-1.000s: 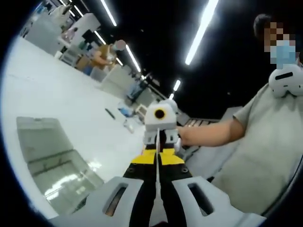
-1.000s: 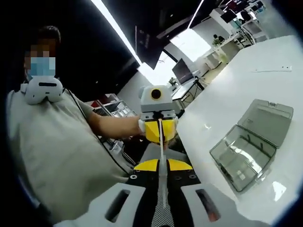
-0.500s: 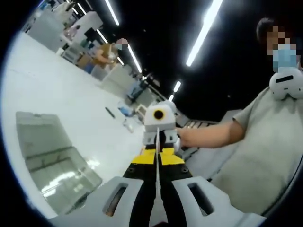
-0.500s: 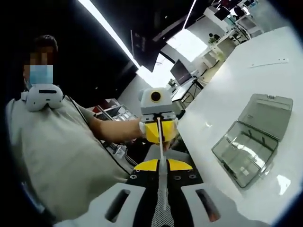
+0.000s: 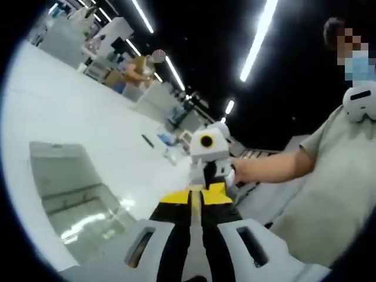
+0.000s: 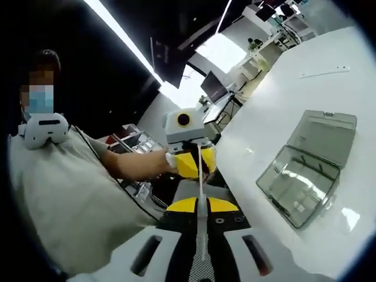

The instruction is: Insert the divider into the dual guide fixture by aligning both edges with the guide slots and pushing it downward to the bottom, including one-sided entry, uneven engagement, binding, and posture correction.

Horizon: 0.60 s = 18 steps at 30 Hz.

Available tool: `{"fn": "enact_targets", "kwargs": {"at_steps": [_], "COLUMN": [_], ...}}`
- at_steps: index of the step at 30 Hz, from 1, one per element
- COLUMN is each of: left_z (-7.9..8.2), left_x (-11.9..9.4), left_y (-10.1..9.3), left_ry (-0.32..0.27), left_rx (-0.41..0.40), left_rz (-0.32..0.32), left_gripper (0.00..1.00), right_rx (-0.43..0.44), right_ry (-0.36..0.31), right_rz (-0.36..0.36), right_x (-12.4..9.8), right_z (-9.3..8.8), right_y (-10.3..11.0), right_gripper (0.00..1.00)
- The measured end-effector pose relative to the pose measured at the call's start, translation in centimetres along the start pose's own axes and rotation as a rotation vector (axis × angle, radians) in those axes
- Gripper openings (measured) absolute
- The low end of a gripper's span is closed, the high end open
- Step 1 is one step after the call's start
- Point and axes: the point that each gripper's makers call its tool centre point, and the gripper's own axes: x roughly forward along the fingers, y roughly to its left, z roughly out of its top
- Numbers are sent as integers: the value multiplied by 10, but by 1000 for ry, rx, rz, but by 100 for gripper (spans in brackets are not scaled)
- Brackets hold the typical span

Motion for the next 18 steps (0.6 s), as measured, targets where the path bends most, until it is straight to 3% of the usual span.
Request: {"fn": "enact_targets", "kwargs": {"at_steps": [6,9,10,14,18], "left_z": [6,8,7,4,2], "left_x": [-12,-19,-22,-33,-43], "left_y": [16,21,25,35,40], "left_ry": [-20,-24,-17,16,28], "left_rx": [40,70,93,162,220], "left_rz": [87,129,156,244,318], "left_gripper": [5,5,5,6,7], "right_rx": [14,96,128,97,144], "right_ry": [-8,-3,-3,13,27], "right_rz": [-72,-130,-160,-223,-290], "right_x": [1,2,2,0,0], "right_z": [6,7,8,9,8], "right_y": [-9,-17,-22,-32,-43], "right_gripper": [0,0,0,0,0]}}
